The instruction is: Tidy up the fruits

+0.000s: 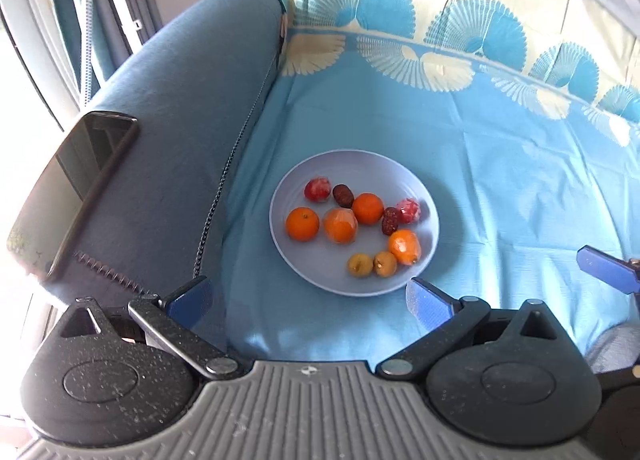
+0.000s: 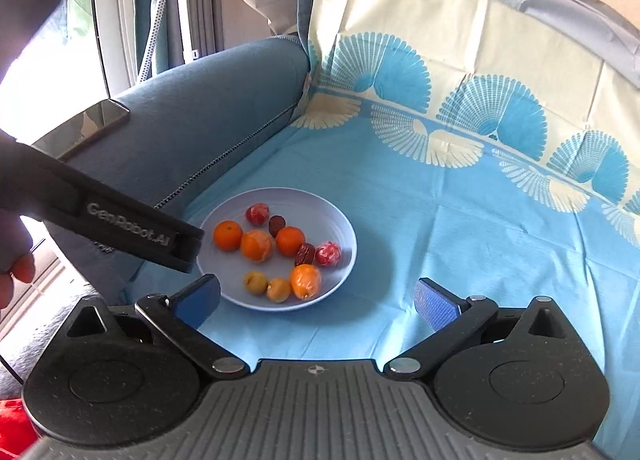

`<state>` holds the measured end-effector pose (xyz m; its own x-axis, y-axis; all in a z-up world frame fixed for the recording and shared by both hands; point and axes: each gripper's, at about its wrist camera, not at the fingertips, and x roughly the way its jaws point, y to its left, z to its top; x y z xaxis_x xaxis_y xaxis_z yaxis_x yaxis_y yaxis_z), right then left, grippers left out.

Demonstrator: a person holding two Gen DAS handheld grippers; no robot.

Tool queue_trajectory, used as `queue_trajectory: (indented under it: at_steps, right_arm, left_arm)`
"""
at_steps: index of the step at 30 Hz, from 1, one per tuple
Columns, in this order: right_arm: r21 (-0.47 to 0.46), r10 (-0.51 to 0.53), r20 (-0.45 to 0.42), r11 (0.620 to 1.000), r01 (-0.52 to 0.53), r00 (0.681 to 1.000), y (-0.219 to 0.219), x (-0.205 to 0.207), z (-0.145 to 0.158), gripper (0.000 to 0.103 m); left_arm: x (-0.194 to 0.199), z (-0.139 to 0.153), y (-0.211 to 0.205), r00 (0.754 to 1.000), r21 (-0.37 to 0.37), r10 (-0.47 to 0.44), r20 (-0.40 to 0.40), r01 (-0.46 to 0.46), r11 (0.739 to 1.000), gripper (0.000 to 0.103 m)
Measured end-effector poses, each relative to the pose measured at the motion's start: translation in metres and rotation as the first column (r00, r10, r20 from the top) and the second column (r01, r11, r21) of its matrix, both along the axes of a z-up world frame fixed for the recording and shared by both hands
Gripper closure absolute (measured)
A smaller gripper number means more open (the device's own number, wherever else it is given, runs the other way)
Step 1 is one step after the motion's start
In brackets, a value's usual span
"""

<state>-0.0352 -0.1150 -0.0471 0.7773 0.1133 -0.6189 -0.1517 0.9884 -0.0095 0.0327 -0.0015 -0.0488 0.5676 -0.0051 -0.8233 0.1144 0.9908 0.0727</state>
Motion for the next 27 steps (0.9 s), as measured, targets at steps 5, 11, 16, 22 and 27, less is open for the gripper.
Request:
queue_trajectory:
  at_steps: [5, 11, 16, 22, 27]
  right_arm:
    - [0.008, -0.007, 0.022, 1.000, 0.007, 1.000, 0.000, -0.020, 0.012, 0.001]
    - [0.002, -0.014, 0.052, 1.000, 0.014, 0.999, -0.002, -0.038, 0.021, 0.001]
    - [0.006, -0.006, 0.063, 1.000, 0.006, 0.998, -0.001, -0.049, 0.027, 0.001]
    - [-0.006, 0.008, 0.073, 1.000, -0.007, 0.997, 0.004, -0.056, 0.030, 0.001]
    - [-0.004, -0.003, 0.082, 1.000, 0.004, 0.997, 0.004, -0.060, 0.032, 0.001]
  left_arm:
    - [-0.023, 0.013, -0.001, 1.000, 0.005, 0.004, 0.030, -0.004, 1.000, 0.000]
    - [-0.039, 0.023, -0.005, 0.999, 0.015, -0.006, 0.049, 0.005, 1.000, 0.000]
    - [-0.046, 0.028, -0.006, 0.998, 0.010, -0.002, 0.062, 0.001, 1.000, 0.000]
    - [-0.049, 0.030, -0.010, 0.997, 0.087, -0.006, 0.079, -0.001, 0.996, 0.000]
    - [-0.050, 0.033, -0.006, 0.997, 0.075, -0.017, 0.072, 0.011, 0.997, 0.000]
